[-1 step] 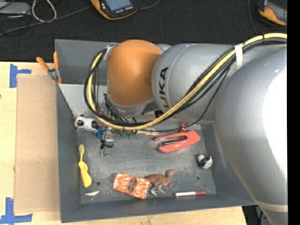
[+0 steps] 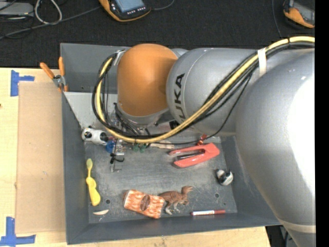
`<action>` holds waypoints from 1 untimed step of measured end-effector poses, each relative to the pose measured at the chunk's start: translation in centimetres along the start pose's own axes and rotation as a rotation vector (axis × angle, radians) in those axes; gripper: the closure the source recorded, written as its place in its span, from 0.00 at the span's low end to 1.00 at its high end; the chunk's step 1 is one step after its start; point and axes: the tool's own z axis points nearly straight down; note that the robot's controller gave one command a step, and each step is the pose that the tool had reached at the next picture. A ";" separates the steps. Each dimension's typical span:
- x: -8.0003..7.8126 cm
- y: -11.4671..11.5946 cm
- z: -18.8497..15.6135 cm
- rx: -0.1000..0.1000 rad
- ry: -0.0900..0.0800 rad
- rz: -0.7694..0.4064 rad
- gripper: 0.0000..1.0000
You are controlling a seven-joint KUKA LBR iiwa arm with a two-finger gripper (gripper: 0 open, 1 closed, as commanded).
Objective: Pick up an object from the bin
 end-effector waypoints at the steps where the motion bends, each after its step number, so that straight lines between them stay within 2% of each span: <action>1: -0.5 -2.1 4.3 -0.001 -0.004 -0.105 0.00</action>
Offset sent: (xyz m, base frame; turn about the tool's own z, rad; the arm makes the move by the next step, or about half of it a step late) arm 0.0117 -0.0628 -0.1055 -0.1693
